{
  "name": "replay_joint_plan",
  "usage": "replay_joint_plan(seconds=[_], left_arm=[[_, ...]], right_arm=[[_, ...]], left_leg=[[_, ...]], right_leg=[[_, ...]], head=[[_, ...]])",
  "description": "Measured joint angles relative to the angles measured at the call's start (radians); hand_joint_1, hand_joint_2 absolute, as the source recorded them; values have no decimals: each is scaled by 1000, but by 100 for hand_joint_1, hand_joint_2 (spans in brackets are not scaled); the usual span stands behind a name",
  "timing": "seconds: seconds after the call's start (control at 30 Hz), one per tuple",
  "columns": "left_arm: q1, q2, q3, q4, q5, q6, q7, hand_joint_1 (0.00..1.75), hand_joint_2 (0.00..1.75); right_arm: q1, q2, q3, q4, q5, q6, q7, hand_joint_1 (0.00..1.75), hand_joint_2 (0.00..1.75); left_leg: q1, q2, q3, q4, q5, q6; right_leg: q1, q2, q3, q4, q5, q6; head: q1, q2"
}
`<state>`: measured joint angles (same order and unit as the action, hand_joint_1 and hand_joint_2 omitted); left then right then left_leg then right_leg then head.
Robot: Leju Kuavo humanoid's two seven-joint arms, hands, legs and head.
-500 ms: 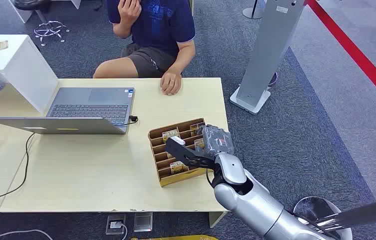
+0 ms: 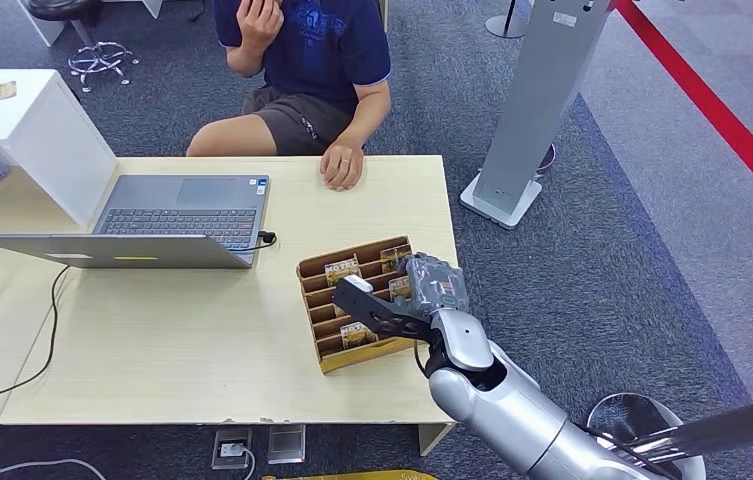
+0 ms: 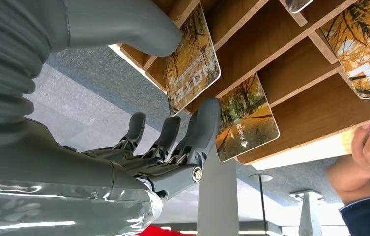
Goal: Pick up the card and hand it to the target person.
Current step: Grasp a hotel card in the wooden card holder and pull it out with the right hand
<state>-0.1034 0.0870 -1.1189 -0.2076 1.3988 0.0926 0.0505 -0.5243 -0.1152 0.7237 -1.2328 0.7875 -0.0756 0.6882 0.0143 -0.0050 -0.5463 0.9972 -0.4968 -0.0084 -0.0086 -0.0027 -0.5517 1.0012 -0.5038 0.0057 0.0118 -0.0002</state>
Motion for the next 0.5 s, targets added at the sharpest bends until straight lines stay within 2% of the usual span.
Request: replay_joint_plan(seconds=[0.2,0.5], left_arm=[[0,0,0,0,0,0,0,0,0],[0,0,0,0,0,-3,0,0,0]], right_arm=[[5,0,0,1,-3,-1,0,109,175],[12,0,-1,2,0,-1,2,117,175]], left_leg=[[0,0,0,0,0,0],[0,0,0,0,0,0]], right_leg=[[0,0,0,0,0,0],[0,0,0,0,0,0]], head=[[0,0],[0,0]])
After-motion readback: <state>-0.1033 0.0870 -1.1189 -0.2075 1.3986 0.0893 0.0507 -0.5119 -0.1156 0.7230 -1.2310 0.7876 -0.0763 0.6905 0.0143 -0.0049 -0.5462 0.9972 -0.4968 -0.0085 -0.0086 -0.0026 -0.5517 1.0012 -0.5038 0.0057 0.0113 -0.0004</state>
